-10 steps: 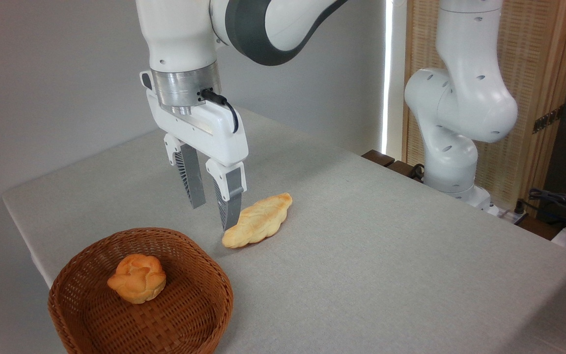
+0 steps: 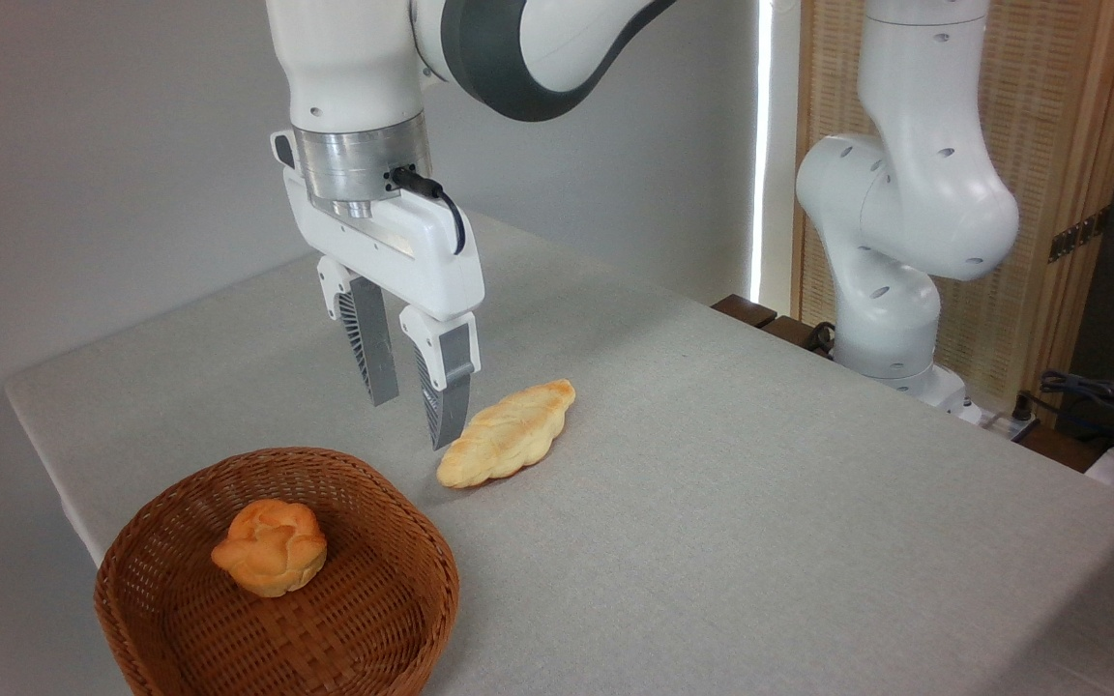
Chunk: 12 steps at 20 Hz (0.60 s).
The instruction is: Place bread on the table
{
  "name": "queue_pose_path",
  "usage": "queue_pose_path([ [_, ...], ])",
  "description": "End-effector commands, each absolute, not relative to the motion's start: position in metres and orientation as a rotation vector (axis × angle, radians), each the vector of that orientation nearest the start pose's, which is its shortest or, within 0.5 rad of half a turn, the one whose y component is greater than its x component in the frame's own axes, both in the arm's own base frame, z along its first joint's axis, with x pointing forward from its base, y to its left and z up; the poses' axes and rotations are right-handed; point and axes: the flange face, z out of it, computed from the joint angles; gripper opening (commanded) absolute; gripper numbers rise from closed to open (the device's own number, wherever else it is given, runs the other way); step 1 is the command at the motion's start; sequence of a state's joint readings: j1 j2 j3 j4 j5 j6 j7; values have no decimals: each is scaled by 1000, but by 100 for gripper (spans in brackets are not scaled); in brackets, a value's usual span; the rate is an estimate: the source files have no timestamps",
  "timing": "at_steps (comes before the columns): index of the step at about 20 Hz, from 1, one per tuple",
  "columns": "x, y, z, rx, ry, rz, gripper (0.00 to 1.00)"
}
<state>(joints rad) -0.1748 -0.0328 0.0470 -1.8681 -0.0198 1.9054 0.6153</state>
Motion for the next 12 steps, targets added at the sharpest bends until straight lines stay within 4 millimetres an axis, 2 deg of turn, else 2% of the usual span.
queue_pose_path([
  [1, 557, -72, 535, -2925, 1135, -123, 100],
  [12, 559, -73, 539, -2925, 1132, -136, 100],
])
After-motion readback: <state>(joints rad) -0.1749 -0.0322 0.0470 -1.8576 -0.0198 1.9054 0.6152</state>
